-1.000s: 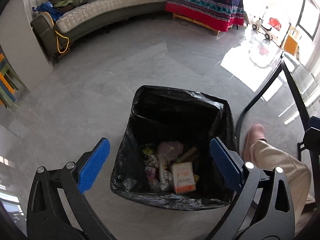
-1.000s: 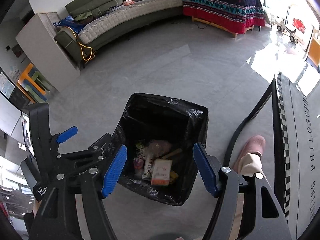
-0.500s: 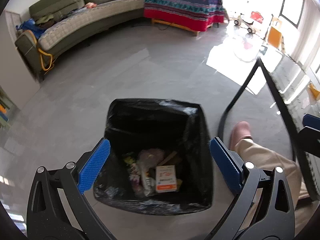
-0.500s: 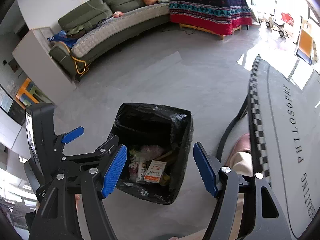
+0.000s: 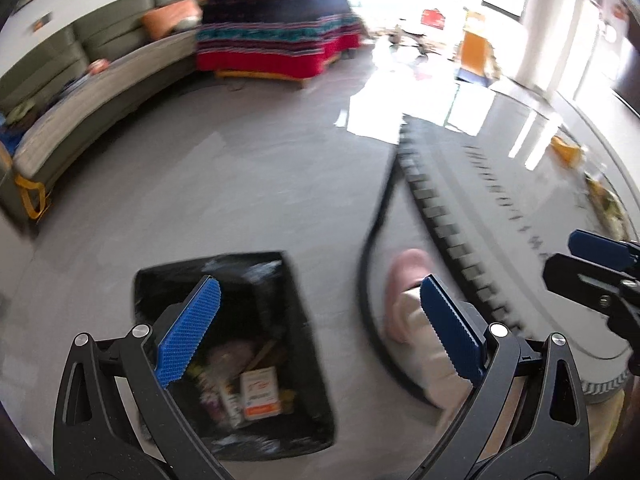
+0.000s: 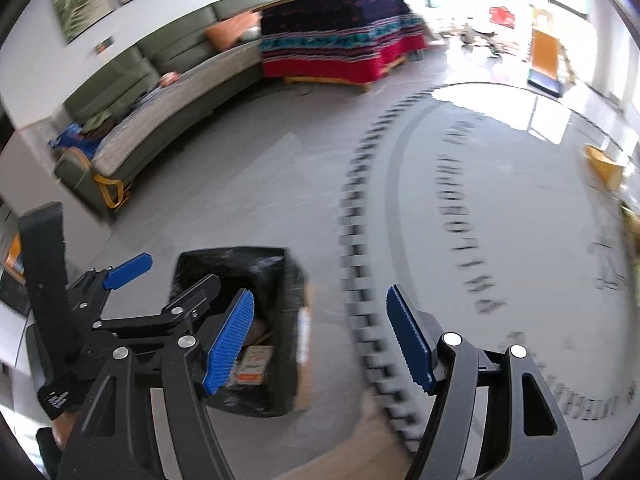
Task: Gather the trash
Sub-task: 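Move both open tools back over the table toward the snack bags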
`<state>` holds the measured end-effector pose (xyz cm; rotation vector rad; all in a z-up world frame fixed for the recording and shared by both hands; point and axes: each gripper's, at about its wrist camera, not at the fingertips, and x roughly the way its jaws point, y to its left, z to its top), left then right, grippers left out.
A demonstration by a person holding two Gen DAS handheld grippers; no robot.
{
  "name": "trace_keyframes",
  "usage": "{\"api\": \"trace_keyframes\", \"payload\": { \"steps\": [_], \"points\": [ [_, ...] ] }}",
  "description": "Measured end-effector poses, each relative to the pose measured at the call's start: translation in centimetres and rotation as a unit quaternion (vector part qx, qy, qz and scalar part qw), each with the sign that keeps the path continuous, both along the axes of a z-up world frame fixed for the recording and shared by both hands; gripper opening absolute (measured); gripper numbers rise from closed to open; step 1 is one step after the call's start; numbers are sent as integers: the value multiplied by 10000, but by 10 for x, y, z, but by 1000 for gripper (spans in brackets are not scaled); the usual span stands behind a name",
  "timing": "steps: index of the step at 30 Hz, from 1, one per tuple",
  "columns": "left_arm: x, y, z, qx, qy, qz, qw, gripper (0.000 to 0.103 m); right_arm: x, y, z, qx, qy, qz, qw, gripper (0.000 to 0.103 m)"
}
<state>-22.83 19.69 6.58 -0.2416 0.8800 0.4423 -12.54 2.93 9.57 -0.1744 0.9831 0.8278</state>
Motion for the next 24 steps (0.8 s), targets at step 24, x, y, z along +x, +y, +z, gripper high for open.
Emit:
{"api": "trace_keyframes", "payload": {
  "steps": [24],
  "points": [
    [214,-206,12,-213,181,-2551,9665,97,194,-247,-8,-485,-378,-2700,9609,70]
  ]
}}
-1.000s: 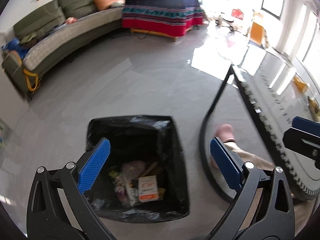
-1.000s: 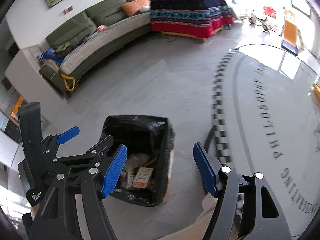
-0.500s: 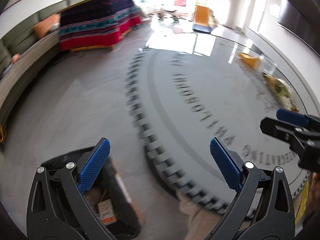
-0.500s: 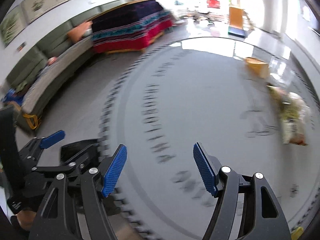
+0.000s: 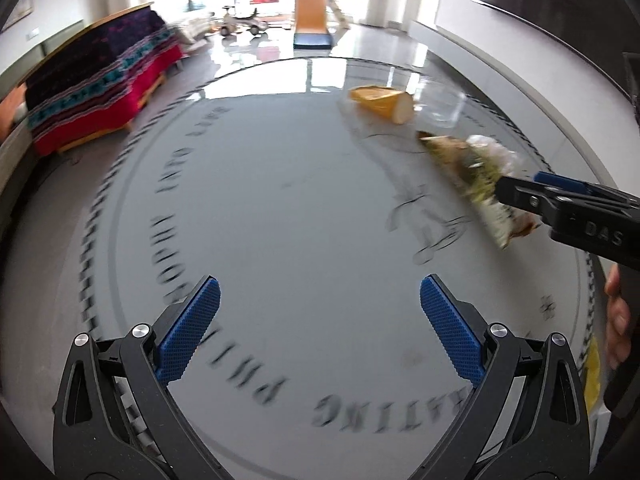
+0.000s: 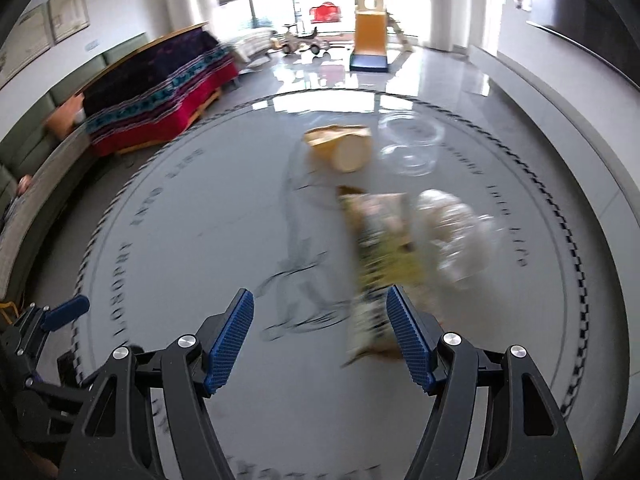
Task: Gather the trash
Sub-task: 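Move both open tools back over the table toward the snack bags, then grasp the corn snack bag with the left tool while the right tool grasps the white plastic bag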
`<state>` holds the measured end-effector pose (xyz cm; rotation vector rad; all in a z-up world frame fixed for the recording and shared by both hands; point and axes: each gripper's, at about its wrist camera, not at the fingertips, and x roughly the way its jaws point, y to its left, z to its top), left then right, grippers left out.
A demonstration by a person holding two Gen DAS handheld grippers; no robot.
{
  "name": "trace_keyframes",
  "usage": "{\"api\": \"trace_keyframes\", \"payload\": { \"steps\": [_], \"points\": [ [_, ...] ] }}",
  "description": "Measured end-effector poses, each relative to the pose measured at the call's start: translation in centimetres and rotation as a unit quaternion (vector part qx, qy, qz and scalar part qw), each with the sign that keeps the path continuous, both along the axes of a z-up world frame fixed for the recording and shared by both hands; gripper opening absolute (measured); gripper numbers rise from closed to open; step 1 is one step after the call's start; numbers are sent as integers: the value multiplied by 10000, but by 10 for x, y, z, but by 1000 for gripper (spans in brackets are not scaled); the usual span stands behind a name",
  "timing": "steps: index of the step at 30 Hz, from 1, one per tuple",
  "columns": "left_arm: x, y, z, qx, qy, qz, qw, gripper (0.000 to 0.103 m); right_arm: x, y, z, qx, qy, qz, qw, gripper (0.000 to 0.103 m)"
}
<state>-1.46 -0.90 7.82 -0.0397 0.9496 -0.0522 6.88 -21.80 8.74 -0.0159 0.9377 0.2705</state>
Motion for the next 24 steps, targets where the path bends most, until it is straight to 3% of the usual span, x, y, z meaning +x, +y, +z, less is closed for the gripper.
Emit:
{"api": "trace_keyframes", "payload": {
  "steps": [6,11,17,18,19,21,24],
  "points": [
    [37,-51,5,-193,77,-342,9992,97,47,-57,-11,-108,21,-500,9987,70],
    [68,-88,7,-279,96,-541,9981,97,93,-92,-38,-361,287,-786,9958,70],
    [98,-123,2,-306,175,-691,9970,97,126,-99,-70,-61,789,-496,9956,70],
    [102,-128,0,-289,197,-699,9969,97,128,-99,-73,17,835,-459,9954,67],
    [107,-133,-3,-289,233,-716,9967,97,131,-102,-77,165,908,-426,9948,46],
    [114,-142,-8,-298,268,-718,9966,97,130,-109,-78,486,978,-525,9926,42],
    [121,-154,-14,-221,302,-768,9963,97,123,-121,-70,509,693,-806,9930,40]
  ]
}}
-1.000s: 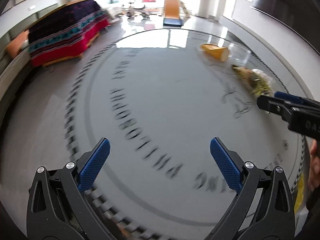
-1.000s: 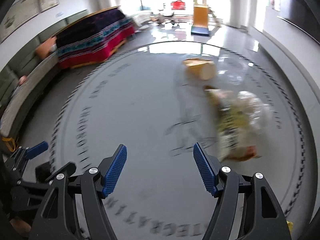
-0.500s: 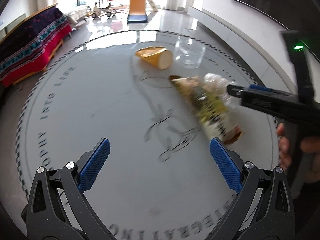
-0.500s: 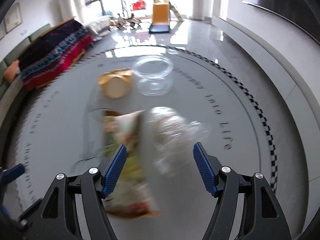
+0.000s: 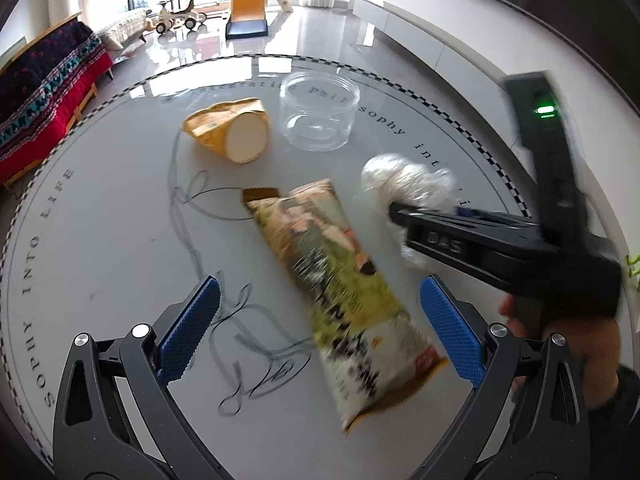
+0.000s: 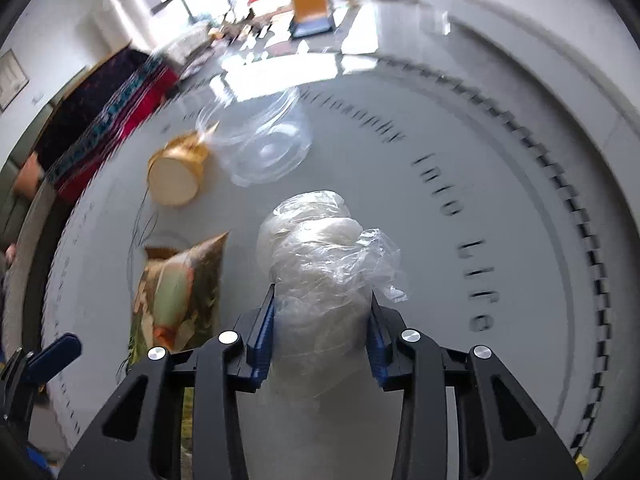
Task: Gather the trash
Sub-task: 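Grasp the corn snack bag with the left tool while the right tool grasps the white plastic bag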
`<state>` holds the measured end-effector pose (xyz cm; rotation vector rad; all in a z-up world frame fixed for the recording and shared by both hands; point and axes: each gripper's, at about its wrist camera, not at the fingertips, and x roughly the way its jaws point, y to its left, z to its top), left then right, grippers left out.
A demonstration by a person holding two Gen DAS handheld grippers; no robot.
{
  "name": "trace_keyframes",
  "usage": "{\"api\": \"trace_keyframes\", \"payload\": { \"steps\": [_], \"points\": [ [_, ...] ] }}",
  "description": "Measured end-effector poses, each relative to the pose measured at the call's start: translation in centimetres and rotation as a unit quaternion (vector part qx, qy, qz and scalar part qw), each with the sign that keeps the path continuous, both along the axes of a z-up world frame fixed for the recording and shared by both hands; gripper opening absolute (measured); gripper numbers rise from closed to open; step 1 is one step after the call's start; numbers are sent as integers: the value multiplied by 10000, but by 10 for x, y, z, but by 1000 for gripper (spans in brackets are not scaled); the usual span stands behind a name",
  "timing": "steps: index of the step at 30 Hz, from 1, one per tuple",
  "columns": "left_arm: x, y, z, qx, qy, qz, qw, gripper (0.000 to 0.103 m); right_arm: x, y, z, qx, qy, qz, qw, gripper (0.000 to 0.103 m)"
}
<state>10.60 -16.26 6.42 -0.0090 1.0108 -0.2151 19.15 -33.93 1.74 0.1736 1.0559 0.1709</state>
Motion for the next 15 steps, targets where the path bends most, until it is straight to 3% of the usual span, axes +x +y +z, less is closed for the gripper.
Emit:
{"api": "trace_keyframes", "payload": {
  "steps": [4,8,11,13,15],
  "points": [
    [10,-12,-14,136,91,58,9998,97,-16,-17,14,100,-278,-195,9994,41],
    [14,-15,-22,27,220,171,9996,97,-22,-25,17,153,-336,-193,9991,41],
    [15,-15,-28,149,151,240,9995,96,-23,-26,17,181,-353,-156,9991,41],
    [15,-13,-35,81,229,141,9996,71,-25,-25,17,178,-346,-160,9991,41],
    [13,-5,-41,-180,347,139,9991,58,-30,-23,17,186,-326,-155,9992,41]
  ]
}}
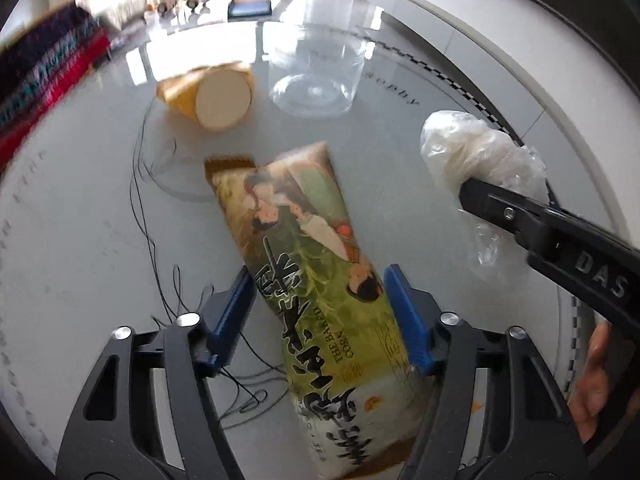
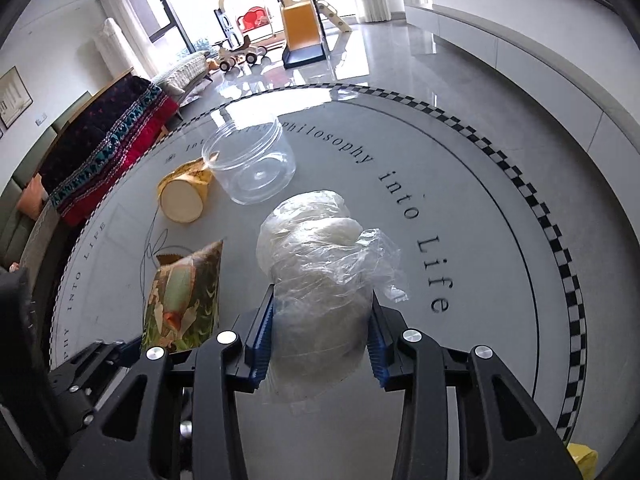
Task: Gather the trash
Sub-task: 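Grasp the corn snack bag with the left tool while the right tool grasps the white plastic bag, then carry both items over the black trash bag and open both tools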
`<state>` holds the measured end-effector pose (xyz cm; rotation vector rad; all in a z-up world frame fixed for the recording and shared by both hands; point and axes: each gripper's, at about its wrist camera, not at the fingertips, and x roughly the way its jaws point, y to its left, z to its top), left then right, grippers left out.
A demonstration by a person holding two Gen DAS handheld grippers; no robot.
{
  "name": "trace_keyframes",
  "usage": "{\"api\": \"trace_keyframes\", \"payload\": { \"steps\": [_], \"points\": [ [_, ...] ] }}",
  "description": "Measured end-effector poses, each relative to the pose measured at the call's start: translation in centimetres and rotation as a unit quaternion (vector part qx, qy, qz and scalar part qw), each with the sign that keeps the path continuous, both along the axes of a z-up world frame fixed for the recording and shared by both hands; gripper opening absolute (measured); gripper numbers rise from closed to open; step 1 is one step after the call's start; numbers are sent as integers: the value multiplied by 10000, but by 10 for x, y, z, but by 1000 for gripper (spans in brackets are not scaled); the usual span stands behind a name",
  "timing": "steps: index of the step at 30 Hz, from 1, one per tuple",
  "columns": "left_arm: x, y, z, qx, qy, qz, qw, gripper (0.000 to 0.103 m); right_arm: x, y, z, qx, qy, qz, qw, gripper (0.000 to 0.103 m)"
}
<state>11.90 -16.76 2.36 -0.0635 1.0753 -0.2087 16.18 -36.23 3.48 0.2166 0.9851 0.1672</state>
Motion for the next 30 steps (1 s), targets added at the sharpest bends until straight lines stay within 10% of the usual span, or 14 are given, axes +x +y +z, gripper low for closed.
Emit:
{"api": "trace_keyframes", "payload": {
  "steps": [14,30],
  "points": [
    [-94,52,7,235,-166,-175,9994,48,-66,54,25,230,-27,280,9993,41],
    [-233,200,31,9,-708,916,9933,48,-183,219,53,309,-116,1775,9836,42]
  ]
}}
